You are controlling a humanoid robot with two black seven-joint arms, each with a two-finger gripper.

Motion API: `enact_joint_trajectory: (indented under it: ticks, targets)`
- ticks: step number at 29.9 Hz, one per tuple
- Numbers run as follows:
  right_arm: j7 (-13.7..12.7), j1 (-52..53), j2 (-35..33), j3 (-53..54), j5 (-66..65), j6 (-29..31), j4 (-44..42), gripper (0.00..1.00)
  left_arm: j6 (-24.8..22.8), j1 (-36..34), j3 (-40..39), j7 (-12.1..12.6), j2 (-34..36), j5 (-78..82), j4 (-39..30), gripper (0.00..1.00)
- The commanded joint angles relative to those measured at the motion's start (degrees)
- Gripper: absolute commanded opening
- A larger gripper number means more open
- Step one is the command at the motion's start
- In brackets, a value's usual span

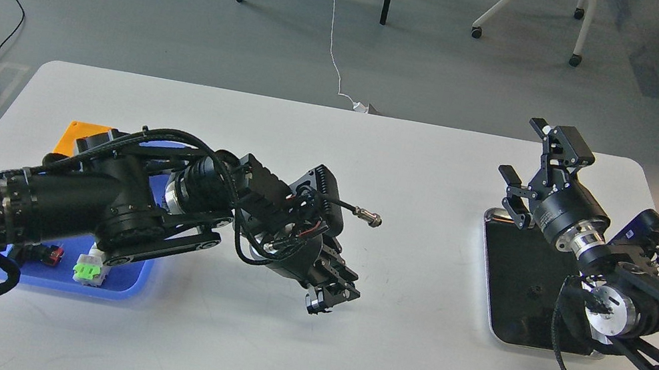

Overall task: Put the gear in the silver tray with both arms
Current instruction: 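Carry the gear to the table center and open the left gripper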

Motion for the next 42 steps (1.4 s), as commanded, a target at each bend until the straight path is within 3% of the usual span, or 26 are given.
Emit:
enact_joint_trajectory:
  ticks: [1, 32, 35, 38, 42]
  targets:
    - [0.00, 0.00, -0.09, 0.00, 0.00, 0.00, 0.00, 0.97, 0.01, 0.12, 0.09, -0.01, -1.29, 0.00, 0.00, 0.14]
    - [0.00, 0.00, -0.09, 0.00, 0.00, 0.00, 0.00, 0.97, 0.01, -0.31, 1.14, -0.01, -8.32, 0.00, 10.19, 0.18]
    - [0.00, 0.00, -0.09, 0.00, 0.00, 0.00, 0.00, 0.97, 0.01, -0.32, 1.14, -0.01, -8.32, 0.00, 10.19, 0.29]
    - [0.00, -0.09, -0.09, 0.00, 0.00, 0.00, 0.00, 0.97, 0.01, -0.32, 1.05, -0.01, -8.32, 0.00, 10.19, 0.52]
    - [0.00, 0.00, -0.09, 0.00, 0.00, 0.00, 0.00, 0.97, 0.01, -0.40, 0.88, -0.01, -8.41, 0.00, 10.19, 0.70]
